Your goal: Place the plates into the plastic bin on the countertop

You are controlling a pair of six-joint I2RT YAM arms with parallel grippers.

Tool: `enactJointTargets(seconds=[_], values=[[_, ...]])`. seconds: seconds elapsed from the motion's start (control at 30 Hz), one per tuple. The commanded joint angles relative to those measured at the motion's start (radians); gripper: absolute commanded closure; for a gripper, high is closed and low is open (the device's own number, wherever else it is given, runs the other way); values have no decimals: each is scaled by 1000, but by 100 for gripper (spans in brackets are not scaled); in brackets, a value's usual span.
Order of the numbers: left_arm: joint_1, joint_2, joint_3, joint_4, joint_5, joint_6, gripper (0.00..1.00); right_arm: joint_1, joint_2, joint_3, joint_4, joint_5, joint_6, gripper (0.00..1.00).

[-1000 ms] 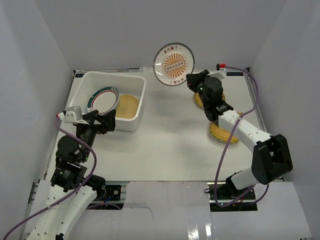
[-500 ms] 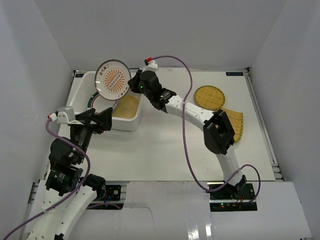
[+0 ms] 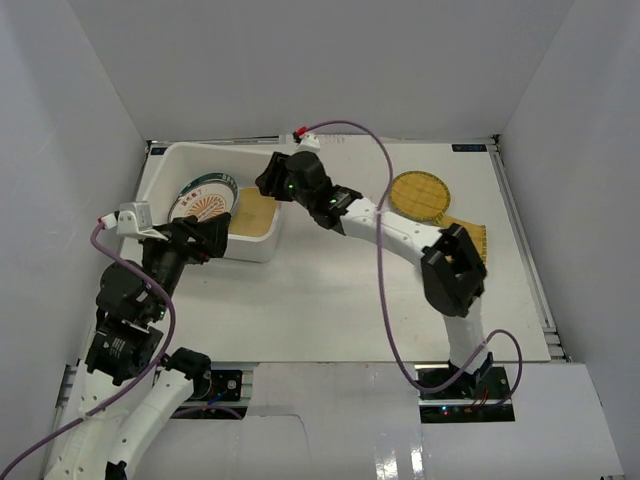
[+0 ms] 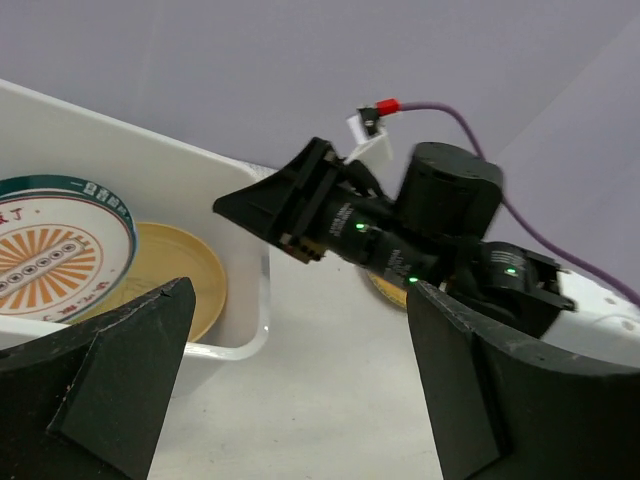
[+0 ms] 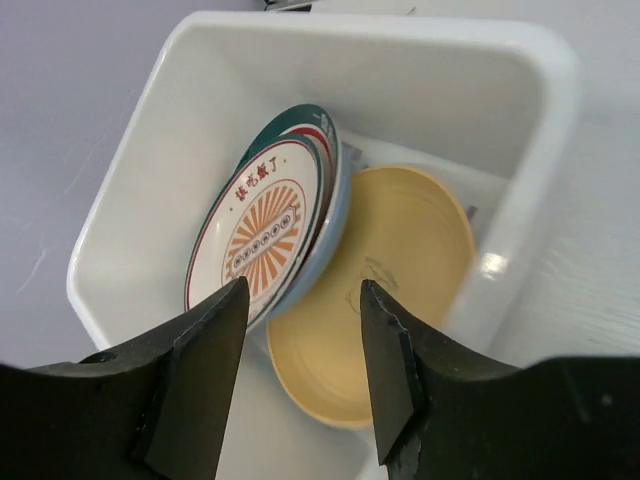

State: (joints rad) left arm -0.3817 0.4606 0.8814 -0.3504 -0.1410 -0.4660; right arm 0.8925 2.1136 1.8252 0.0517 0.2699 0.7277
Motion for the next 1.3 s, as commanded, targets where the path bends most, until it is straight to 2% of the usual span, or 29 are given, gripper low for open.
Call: enactJointTargets(seconds=[0.0,0.03,0.07,0.1,0.13,0.2,0.23,0.27,0.3,0.33,0.37,0.4,0.5,0.53,0.63,0.67,0.8,0.93,1.0,1.03,1.1,1.17,1.2,1.27], values=[[-5,29,27,-32,78,-26,2,-62,-291,-163,155,-29,-78,46],[-5,33,24,-33,104,-16,2,-111,-355,-322,166,-15,-94,47],[-3,38,7,-33,188,-7,2,-142,-483,-410,166,-11,-103,49],[-3,36,-5,-33,230,7,2,-186,-548,-605,166,-14,-94,50],[-3,30,-22,-32,271,29,2,-295,-687,-709,166,-24,-73,50],[-5,-5,-80,-24,391,49,2,-424,-829,-908,166,-75,-15,50],[-6,-19,-97,-16,424,55,2,-542,-903,-1078,159,-75,-11,47],[-11,-33,-123,-15,467,64,2,-600,-1041,-1148,146,-69,-10,42],[-16,-51,-131,-16,477,66,2,-656,-1104,-1206,129,-61,-11,39],[-29,-59,-137,-18,483,70,2,-759,-1211,-1292,107,-51,-26,33],[-39,-68,-140,-18,492,79,2,-809,-1256,-1323,55,-29,-42,31],[-55,-76,-147,-19,494,85,2,-930,-1318,-1374,24,-34,-53,29],[-91,-80,-159,-21,463,101,2,-1111,-1391,-1454,-30,-140,-47,29],[-97,-86,-165,-22,451,107,2,-1217,-1408,-1478,-32,-173,-50,28],[-120,-102,-189,-27,409,118,2,-1364,-1370,-1531,-38,-322,-77,26],[-125,-106,-197,-27,403,118,2,-1373,-1341,-1535,-36,-336,-108,26],[-138,-117,-217,-24,371,116,2,-1377,-1161,-1532,11,-579,-149,26],[-143,-123,-220,-21,362,110,2,-1376,-1103,-1610,232,-689,-90,33],[-143,-122,-229,-21,359,109,2,-1376,-1087,-1627,260,-687,-62,43],[-141,-122,-231,-22,360,110,2,-1377,-1081,-1629,241,-673,-57,61],[-143,-122,-228,-22,354,109,2,-1377,-1144,-1633,205,-594,-41,86],[-141,-117,-222,-21,344,102,2,-1377,-1230,-1632,139,-514,-34,90],[-143,-109,-208,-21,339,93,2,-1377,-1323,-1626,116,-488,-36,92],[-143,-90,-173,-21,316,37,2,-1376,-1411,-1566,15,-437,-30,92]])
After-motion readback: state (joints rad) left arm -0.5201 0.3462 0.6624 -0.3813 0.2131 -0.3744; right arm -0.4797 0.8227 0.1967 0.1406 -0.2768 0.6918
